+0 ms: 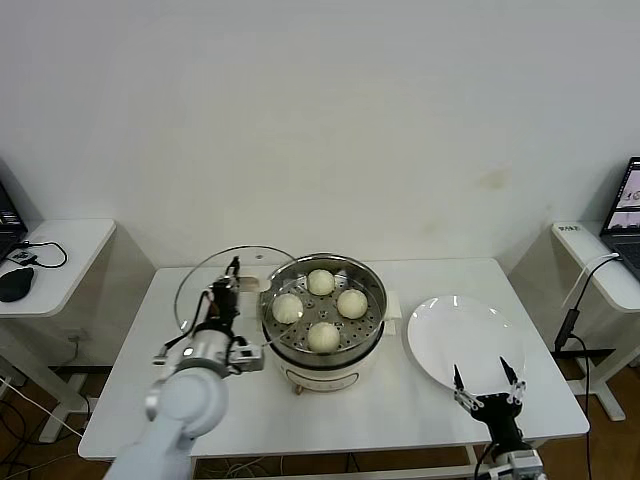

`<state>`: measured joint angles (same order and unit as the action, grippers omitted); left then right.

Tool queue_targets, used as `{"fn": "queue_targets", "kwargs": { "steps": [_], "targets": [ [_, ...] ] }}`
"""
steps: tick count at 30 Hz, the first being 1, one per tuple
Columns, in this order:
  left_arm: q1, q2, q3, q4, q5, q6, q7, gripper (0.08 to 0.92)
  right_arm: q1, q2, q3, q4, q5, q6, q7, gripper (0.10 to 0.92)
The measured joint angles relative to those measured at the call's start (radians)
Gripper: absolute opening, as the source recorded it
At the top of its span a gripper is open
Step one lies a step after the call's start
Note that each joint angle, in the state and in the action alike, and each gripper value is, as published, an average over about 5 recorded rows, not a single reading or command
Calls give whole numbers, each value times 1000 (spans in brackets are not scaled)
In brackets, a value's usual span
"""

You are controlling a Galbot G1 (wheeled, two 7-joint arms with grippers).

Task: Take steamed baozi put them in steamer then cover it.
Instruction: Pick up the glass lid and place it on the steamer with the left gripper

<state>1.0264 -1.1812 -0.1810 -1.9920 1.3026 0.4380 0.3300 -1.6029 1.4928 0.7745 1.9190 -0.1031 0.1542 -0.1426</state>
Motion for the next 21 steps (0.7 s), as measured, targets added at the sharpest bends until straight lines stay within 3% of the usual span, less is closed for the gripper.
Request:
{"fn": "queue_targets", "kwargs": {
  "steps": [12,21],
  "targets": [
    [-55,-236,95,78,236,13,48,135,10,-1,-26,-24,-29,4,7,823],
    [-72,-342,130,145,317,18,45,135,13,6,-36,-34,-41,8,10,823]
  ]
}}
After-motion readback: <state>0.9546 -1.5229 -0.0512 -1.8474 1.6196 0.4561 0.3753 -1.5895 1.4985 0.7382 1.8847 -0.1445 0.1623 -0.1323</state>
